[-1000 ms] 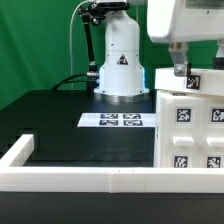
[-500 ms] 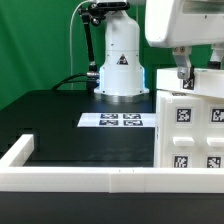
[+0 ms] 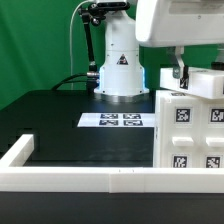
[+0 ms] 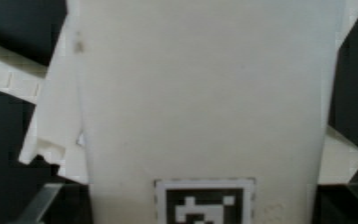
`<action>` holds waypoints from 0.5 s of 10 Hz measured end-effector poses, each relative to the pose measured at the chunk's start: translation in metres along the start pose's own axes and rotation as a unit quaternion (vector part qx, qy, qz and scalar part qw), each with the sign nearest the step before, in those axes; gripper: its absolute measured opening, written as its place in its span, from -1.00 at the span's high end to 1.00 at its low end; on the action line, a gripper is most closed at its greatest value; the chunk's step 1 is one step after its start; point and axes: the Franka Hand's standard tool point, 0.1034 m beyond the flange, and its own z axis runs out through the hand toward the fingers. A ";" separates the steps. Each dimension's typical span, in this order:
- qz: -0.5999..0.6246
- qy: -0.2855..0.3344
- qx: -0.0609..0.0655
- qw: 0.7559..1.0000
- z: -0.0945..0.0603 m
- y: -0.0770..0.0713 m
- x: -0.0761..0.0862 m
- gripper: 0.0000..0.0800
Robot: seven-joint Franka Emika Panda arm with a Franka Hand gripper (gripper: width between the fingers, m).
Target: Assemble cabinet
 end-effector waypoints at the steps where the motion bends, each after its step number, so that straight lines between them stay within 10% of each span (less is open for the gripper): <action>1: 0.070 0.000 0.000 0.998 0.000 0.000 0.000 -0.40; 5: 0.314 0.003 0.002 0.949 0.001 -0.001 0.001 -0.40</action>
Offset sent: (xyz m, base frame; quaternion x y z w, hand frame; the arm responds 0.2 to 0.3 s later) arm -0.0048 0.0002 -0.0002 0.0106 0.0165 0.3062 0.9518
